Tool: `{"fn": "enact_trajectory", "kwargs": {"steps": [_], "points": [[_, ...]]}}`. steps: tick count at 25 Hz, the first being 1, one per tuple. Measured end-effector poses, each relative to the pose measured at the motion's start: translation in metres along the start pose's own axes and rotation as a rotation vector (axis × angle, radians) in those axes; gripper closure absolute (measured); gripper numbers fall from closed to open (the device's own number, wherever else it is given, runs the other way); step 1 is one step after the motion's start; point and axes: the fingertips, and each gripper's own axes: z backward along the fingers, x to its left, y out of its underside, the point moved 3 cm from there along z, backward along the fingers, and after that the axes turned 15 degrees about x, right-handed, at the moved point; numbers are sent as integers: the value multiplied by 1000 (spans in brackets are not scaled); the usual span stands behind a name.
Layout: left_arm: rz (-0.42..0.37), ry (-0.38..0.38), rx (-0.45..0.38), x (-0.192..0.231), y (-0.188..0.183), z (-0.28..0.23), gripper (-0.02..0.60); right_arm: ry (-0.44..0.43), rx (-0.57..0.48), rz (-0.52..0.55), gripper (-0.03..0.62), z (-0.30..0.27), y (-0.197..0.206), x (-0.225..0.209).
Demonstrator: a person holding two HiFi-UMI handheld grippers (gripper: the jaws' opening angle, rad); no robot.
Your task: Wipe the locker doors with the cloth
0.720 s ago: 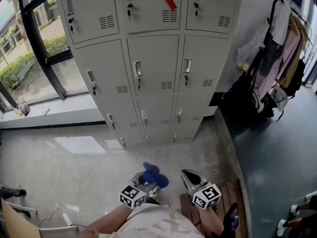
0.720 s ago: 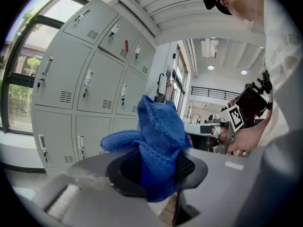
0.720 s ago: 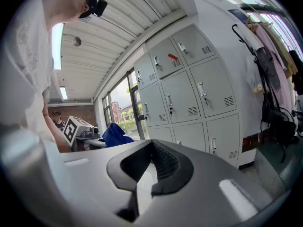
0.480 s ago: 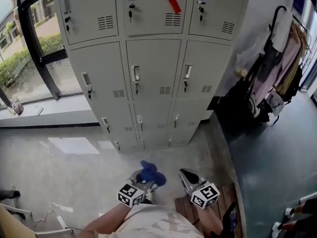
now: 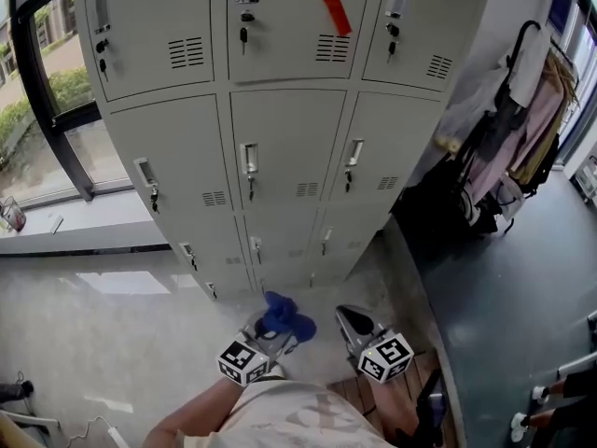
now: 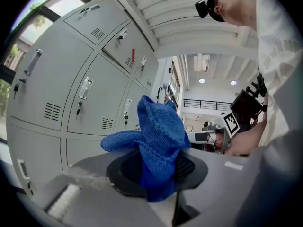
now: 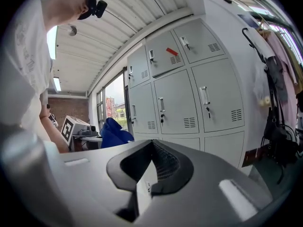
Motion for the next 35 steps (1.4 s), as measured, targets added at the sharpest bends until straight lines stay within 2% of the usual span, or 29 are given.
{"fn": "enact_trajectory", "kwargs": {"steps": [7, 14, 21, 35], "points": [[23, -9, 19, 45, -3, 8, 466, 10, 3, 24, 586, -36, -28, 1], [26, 5, 25, 58, -5, 6, 465, 7, 13, 14, 588, -57, -36, -12], [44, -117, 107, 90, -3, -13, 463, -42, 2, 22, 587, -78, -48, -37], [76, -243, 69, 125, -63, -96, 462, -191, -45, 104, 586, -112, -104, -134]]}}
